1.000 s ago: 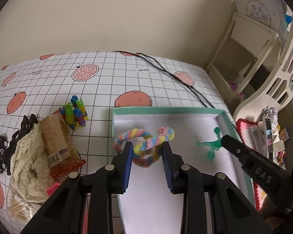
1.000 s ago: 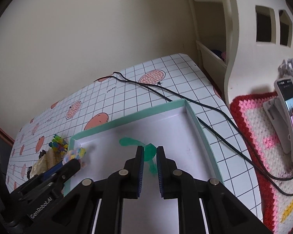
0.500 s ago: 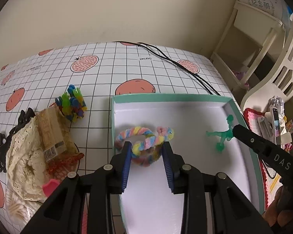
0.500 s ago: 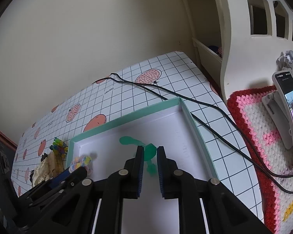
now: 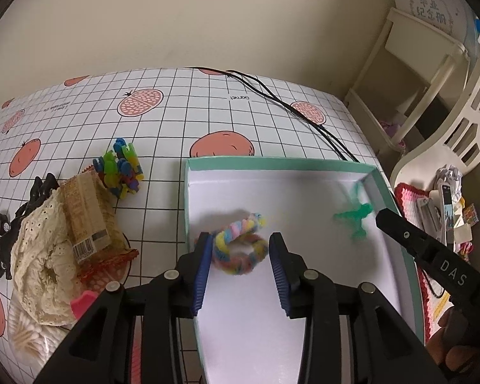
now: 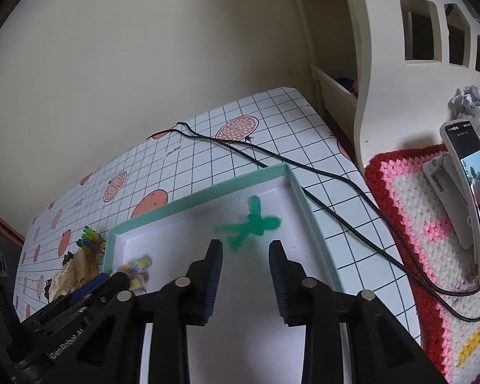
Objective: Organize objects
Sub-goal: 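Open both tools to drop the fuzzy toy and green figure into the tray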
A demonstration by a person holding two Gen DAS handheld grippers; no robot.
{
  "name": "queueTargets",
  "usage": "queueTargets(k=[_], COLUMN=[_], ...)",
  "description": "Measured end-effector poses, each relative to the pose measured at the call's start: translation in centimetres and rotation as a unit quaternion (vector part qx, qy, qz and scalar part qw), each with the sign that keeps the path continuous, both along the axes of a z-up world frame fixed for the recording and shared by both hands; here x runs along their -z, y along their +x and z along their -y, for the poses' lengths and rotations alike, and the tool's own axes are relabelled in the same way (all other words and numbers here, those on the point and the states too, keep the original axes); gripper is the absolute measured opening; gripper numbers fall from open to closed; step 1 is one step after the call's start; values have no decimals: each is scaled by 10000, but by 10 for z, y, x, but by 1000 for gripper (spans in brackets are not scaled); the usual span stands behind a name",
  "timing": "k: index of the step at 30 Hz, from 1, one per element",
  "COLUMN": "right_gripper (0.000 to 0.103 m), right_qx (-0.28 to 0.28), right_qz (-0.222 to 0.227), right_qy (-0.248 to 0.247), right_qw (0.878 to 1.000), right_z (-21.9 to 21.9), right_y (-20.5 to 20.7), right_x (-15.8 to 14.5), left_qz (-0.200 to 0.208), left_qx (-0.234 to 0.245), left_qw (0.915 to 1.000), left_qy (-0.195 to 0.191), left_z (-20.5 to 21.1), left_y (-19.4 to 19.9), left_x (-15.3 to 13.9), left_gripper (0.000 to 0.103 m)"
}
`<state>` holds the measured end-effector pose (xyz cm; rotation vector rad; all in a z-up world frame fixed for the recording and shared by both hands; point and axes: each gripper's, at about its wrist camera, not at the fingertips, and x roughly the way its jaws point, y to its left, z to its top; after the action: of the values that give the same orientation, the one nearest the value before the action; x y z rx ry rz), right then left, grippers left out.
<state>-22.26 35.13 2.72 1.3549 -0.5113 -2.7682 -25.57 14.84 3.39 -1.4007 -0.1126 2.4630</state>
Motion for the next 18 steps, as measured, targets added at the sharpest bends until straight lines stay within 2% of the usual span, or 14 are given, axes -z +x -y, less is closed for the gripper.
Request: queueTargets(k=[6, 8, 10, 11, 14, 17, 18], right_gripper=[33, 33, 33, 34, 46, 58, 65], right_qx=[-44, -67, -87, -99, -106, -103, -88], right_qz=[-13, -8, 1, 5, 13, 2, -12], right_qy=[14, 34, 77, 91, 88, 152, 169], right_qw=[10000, 10000, 9999, 9999, 9999, 9998, 9998], right_z=[1, 2, 4, 4, 5, 5, 6], right_y=[0, 0, 0, 0, -1, -1, -1], right_x=[-1, -1, 0, 0, 1, 1, 1], left_qz=[-110, -157, -244, -262, -207, -216, -225], left_qx=[-73, -95, -136, -155, -218, -339, -364], left_qw=[9998, 9998, 9996, 9995, 9995, 9992, 9991], left_qy=[125, 111, 49, 36, -3, 4, 19], left_z=[4, 4, 4, 5, 7, 12, 13], left_y=[0, 0, 1, 0, -1, -2, -2], left_x=[-10, -13, -16, -17, -16, -15, -16], left_gripper=[38, 43, 57, 58, 62, 70, 74])
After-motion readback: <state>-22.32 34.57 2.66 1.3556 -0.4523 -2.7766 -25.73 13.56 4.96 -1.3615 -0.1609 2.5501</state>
